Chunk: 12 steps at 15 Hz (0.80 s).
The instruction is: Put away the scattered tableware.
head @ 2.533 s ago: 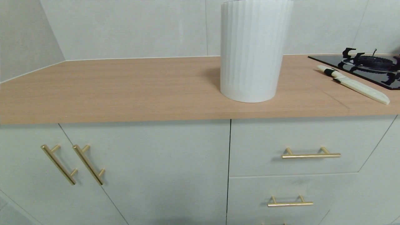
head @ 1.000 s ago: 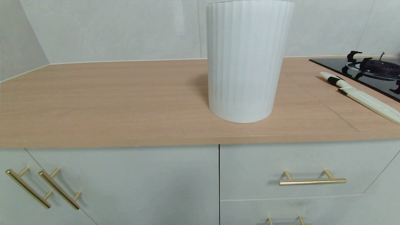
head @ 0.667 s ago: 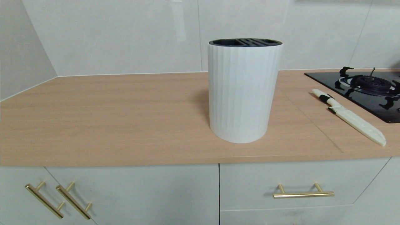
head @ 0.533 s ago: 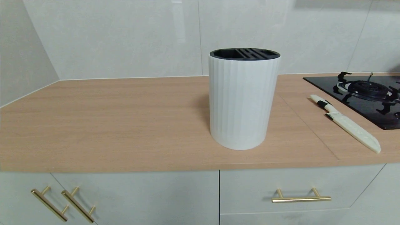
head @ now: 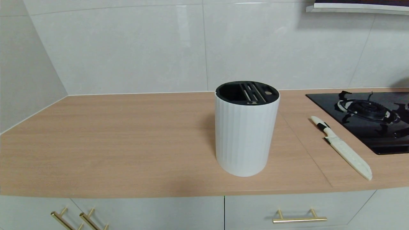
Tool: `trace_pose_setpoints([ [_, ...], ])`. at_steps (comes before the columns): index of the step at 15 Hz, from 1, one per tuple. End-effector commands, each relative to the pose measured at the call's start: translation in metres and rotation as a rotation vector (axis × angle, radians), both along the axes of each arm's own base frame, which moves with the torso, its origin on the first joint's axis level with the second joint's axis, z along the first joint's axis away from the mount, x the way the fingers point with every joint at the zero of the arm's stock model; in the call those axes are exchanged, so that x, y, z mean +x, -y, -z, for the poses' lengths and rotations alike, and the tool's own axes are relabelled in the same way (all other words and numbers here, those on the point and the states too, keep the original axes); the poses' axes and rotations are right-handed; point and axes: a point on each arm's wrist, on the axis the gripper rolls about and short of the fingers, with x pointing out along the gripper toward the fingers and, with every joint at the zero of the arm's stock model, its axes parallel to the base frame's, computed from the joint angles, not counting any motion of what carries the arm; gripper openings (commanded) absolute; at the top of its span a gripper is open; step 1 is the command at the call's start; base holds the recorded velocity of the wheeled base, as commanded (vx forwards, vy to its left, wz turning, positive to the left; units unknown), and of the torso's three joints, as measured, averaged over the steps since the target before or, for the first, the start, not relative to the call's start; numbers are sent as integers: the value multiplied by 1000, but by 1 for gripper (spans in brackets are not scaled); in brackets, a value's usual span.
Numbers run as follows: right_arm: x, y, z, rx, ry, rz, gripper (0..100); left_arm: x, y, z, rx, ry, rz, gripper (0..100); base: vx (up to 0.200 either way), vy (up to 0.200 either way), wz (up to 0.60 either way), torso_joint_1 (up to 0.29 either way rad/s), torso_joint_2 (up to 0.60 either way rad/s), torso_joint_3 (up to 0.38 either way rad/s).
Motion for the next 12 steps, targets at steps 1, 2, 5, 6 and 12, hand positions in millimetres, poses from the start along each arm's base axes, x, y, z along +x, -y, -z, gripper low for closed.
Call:
trace_pose_setpoints([
  [1,0,0,0,0,-1,0,100,0,0,0,-1,0,-1,100,0,0,0,193,-505,-310],
  [2,0,0,0,0,-1,0,100,0,0,0,-1,0,-1,100,0,0,0,193,-510,-305],
  [5,0,0,0,0,-1,0,100,0,0,0,-1,0,-1,100,0,0,0,203,-505,-303],
  [6,0,0,0,0,-1,0,100,0,0,0,-1,0,-1,100,0,0,0,217,-505,-315],
  [12,0,0,0,0,-1,0,100,0,0,0,-1,0,-1,100,0,0,0,239,-552,-315],
])
